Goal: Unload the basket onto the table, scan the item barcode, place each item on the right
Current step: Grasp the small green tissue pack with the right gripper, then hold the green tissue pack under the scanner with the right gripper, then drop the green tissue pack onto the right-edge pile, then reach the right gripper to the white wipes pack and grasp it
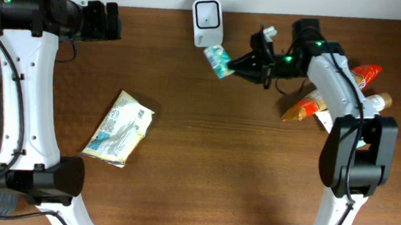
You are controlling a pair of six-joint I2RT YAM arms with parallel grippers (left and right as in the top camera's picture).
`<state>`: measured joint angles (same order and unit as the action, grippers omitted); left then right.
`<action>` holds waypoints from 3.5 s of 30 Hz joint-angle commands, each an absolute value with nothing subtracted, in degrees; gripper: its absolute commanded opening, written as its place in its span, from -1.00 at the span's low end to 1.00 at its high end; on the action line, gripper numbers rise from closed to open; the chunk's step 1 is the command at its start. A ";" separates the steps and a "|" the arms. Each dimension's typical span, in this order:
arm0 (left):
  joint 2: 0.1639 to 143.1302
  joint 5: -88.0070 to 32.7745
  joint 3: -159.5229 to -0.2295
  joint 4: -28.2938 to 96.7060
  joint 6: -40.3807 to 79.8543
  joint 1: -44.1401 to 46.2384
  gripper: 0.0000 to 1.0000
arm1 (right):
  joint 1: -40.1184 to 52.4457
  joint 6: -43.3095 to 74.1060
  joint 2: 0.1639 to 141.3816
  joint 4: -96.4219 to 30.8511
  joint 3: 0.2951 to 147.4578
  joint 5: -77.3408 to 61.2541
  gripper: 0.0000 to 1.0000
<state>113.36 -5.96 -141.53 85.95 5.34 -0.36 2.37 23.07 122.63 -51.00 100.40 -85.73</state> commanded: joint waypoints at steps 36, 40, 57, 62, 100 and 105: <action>113.01 -5.98 -142.02 85.84 4.40 -0.56 0.98 | 24.86 -16.08 140.00 -8.75 123.66 27.64 -0.92; 113.01 -5.98 -142.02 85.84 4.40 -0.56 0.98 | 25.17 -16.08 140.33 -9.15 123.66 27.62 -0.92; 113.01 -5.98 -142.02 85.84 4.40 -0.56 0.99 | 22.52 14.46 117.40 -46.94 123.72 7.57 -0.92; 113.01 -5.98 -142.02 85.84 4.40 -0.56 0.98 | 10.68 16.60 105.43 -74.28 123.72 9.93 -0.92; 113.01 -5.98 -142.02 85.84 4.40 -0.56 0.98 | 31.73 22.92 133.97 -49.01 105.41 -36.75 0.43; 113.01 -5.98 -142.02 85.84 4.40 -0.56 0.98 | 34.98 26.15 135.50 -45.98 105.21 -36.84 0.28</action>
<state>113.36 -5.93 -141.53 85.95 5.34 -0.36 32.51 23.20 134.08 -47.86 105.82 -35.40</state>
